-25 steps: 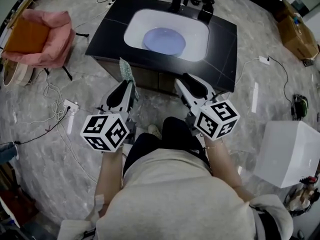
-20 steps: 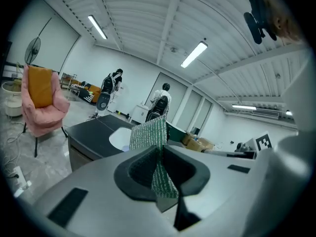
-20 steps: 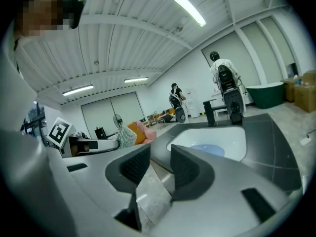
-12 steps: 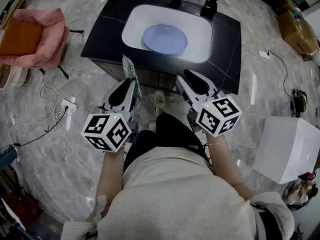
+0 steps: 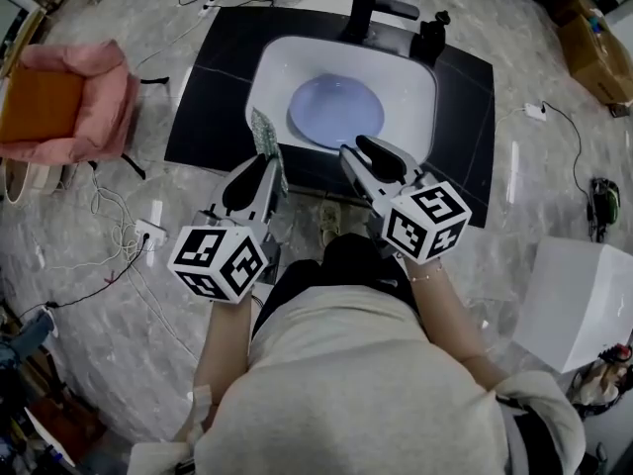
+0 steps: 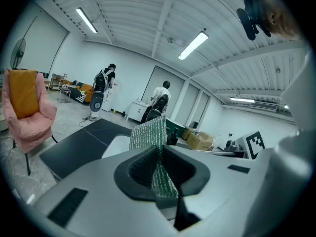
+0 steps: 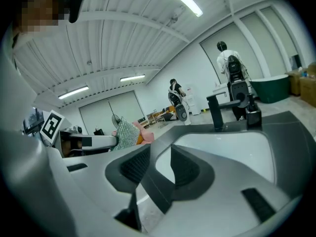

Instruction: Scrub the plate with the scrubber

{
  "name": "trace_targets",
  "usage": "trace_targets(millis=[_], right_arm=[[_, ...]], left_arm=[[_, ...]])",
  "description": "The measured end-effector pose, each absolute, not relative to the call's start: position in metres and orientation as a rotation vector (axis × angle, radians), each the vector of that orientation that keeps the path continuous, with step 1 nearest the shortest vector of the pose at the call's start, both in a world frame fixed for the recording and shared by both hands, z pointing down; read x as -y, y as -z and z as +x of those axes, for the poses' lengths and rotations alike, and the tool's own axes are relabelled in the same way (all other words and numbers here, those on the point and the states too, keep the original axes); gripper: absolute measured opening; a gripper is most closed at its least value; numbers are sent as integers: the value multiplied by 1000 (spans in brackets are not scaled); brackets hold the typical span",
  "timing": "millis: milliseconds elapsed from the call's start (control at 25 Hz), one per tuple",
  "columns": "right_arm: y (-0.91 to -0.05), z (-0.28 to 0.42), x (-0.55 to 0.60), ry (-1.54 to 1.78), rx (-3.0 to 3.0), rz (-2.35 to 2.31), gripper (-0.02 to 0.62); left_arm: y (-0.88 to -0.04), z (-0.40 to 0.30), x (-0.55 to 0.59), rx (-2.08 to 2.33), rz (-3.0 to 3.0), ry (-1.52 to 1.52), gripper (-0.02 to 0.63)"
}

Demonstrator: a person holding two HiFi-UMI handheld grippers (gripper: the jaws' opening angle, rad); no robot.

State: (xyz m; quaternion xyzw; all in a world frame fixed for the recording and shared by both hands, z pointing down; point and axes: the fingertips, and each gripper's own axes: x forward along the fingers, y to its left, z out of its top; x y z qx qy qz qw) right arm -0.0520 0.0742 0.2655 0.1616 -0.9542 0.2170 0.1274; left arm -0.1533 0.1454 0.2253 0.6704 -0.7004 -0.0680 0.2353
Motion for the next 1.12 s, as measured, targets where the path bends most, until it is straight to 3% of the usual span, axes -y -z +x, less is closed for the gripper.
trace_targets(millis=[560, 1120], right_arm=[[-275, -50, 45, -730, 2735, 627, 123], [-309, -24, 83, -848, 2604, 821, 123]], left_arm=[[-236, -163, -20, 1799, 1893, 83, 54], [-266, -161, 31, 1653, 1934, -54, 54]])
